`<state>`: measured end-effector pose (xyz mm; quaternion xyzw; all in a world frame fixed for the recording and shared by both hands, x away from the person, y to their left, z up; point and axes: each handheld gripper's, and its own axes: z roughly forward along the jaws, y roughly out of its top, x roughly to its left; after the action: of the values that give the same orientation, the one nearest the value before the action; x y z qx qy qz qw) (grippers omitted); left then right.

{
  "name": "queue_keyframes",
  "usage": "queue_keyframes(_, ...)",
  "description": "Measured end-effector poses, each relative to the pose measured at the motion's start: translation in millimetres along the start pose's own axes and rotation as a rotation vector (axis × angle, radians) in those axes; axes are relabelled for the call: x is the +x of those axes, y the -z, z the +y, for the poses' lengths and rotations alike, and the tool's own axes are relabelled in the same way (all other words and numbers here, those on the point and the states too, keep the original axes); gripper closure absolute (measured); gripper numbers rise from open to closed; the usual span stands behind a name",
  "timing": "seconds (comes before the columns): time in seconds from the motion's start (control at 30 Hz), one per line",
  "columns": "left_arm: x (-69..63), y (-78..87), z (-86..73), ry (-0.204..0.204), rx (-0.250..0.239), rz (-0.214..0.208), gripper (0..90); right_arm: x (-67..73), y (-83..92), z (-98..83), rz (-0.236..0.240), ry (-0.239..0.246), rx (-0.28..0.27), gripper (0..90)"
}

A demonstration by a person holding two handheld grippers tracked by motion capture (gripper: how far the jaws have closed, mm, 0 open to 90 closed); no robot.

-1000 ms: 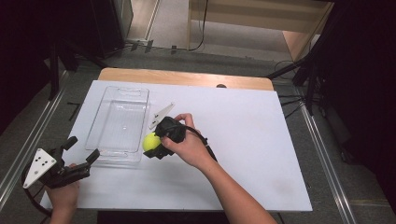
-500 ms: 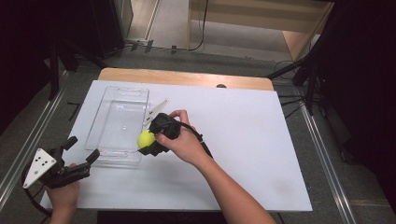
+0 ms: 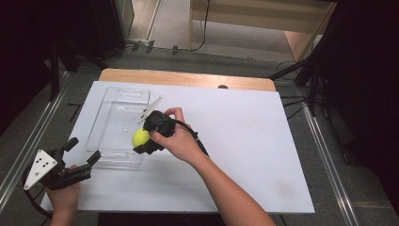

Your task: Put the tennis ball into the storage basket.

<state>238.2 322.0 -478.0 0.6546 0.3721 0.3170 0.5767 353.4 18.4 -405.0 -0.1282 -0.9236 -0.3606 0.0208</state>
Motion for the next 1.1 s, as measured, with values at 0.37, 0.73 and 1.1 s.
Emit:
queue_keyframes(0.37, -0.3, -0.3, -0.1, 0.005, -0.004, -0.002, 11.1, -2.6, -5.2, 10.0, 0.003, -0.004, -0.003, 23.8)
queue_keyframes(0.73, -0.2, -0.2, 0.0, 0.006, -0.004, -0.002, 11.0, -5.9, -11.9, 19.1, 0.007, -0.005, 0.004, 23.8)
queue_keyframes(1.1, 0.0, -0.2, 0.0, 0.007, -0.004, -0.002, 11.1, -10.4, -19.7, 27.6, 0.008, -0.002, 0.006, 23.8)
